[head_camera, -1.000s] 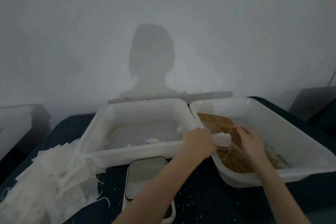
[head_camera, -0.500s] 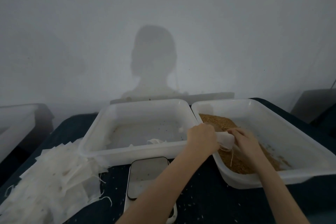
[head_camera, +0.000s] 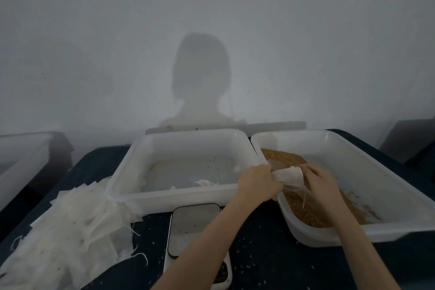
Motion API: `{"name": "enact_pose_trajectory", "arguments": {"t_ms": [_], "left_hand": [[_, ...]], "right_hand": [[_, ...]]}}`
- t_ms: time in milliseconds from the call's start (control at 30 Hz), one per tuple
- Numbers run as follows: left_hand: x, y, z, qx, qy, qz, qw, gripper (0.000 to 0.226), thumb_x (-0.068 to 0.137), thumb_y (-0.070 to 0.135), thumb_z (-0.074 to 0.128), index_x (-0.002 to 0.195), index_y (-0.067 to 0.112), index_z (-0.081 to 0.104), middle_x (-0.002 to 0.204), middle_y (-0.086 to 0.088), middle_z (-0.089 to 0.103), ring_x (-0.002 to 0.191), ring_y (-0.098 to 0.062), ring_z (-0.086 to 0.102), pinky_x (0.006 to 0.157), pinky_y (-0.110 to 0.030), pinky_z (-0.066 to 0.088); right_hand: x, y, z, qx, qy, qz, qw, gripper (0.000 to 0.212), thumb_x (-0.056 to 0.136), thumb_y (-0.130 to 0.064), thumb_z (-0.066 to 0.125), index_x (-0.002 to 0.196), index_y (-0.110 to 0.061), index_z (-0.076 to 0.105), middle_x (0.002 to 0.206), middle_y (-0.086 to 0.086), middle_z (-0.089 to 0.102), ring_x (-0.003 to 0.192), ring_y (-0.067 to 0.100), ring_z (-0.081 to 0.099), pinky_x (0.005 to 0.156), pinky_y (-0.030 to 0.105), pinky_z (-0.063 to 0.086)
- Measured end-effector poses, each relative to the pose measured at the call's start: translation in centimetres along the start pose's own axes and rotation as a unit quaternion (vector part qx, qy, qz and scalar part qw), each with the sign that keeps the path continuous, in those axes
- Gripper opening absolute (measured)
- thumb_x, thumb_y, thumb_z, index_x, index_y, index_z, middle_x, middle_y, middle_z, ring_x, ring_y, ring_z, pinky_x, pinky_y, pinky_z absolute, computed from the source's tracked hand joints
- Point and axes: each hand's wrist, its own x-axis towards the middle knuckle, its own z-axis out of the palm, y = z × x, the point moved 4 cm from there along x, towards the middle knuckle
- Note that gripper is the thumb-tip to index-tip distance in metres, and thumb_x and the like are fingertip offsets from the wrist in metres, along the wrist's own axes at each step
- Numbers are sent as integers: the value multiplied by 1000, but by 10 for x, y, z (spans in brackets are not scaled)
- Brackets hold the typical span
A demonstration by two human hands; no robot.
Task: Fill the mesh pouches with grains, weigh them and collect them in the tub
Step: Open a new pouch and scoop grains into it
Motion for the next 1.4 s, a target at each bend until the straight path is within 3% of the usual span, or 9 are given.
{"name": "enact_pose_trajectory", "arguments": {"t_ms": [133, 233, 400, 600, 767, 967, 1067, 1167, 1400], "left_hand": [[-9, -20, 1, -204, -40, -42, 977, 20, 86, 31, 62, 95, 14, 62, 83, -3, 62, 76, -16, 59, 69, -28, 48], [-25, -43, -8, -299, -63, -82, 949, 27, 86, 44, 63, 106, 27, 57, 87, 8, 63, 73, -2, 58, 59, -15, 42], [-60, -98, -40, -320, -25, -113, 940, 24, 83, 48, 65, 102, 36, 57, 83, 14, 64, 59, 7, 58, 49, -7, 40], [-94, -145, -55, -289, 1, -124, 949, 15, 90, 30, 61, 103, 23, 58, 77, 7, 62, 53, 8, 56, 52, -10, 42], [-112, -157, -56, -271, 38, -95, 957, 30, 86, 36, 65, 111, 18, 60, 90, 0, 69, 77, -8, 68, 70, -24, 56], [-122, -172, -53, -170, 33, -94, 980, 36, 80, 45, 68, 109, 26, 56, 98, 9, 64, 87, -7, 63, 75, -26, 55], [-126, -177, -51, -138, 59, -90, 985, 38, 81, 44, 68, 113, 26, 56, 104, 14, 60, 95, 1, 56, 79, -14, 46], [-128, -182, -49, -143, 81, -90, 982, 32, 87, 32, 65, 117, 24, 56, 110, 13, 60, 102, 1, 54, 87, -11, 42], [-138, -195, -46, -186, 121, -111, 969, 22, 91, 26, 61, 112, 31, 57, 106, 22, 59, 100, 11, 53, 81, -5, 42]], "right_hand": [[-1, -11, 8, -29, -24, -19, 999, 25, 100, -17, 43, 98, -24, 67, 98, -4, 66, 85, 6, 58, 65, 21, 42], [-8, -36, 25, 2, -47, -44, 998, 25, 101, -18, 42, 101, -19, 68, 96, -6, 66, 82, 3, 60, 67, 19, 44], [-26, -73, 76, 82, -163, -41, 982, 24, 101, -14, 42, 101, -12, 66, 94, 2, 67, 78, 16, 65, 65, 26, 51], [-62, -79, 142, 113, -283, -31, 952, 23, 97, -26, 52, 108, -10, 64, 91, 2, 69, 76, 12, 68, 67, 22, 56], [-71, -76, 167, 78, -251, -62, 963, 24, 94, -16, 60, 114, -5, 64, 90, 5, 70, 72, 12, 70, 65, 22, 57], [-72, -60, 181, 18, -264, -43, 963, 18, 99, -14, 48, 103, -14, 65, 80, 10, 71, 63, 15, 68, 56, 19, 53], [-72, -41, 183, -57, -239, -42, 968, 20, 98, -21, 49, 87, -21, 65, 76, 5, 69, 58, 10, 61, 59, 26, 51], [-69, -27, 183, -122, -212, -49, 968, 18, 96, -29, 52, 90, -23, 67, 82, -6, 67, 72, 4, 60, 59, 18, 44], [-63, -13, 174, 23, -205, -25, 978, 14, 88, -35, 64, 99, -29, 70, 96, -17, 69, 91, -2, 62, 83, 22, 50]]}}
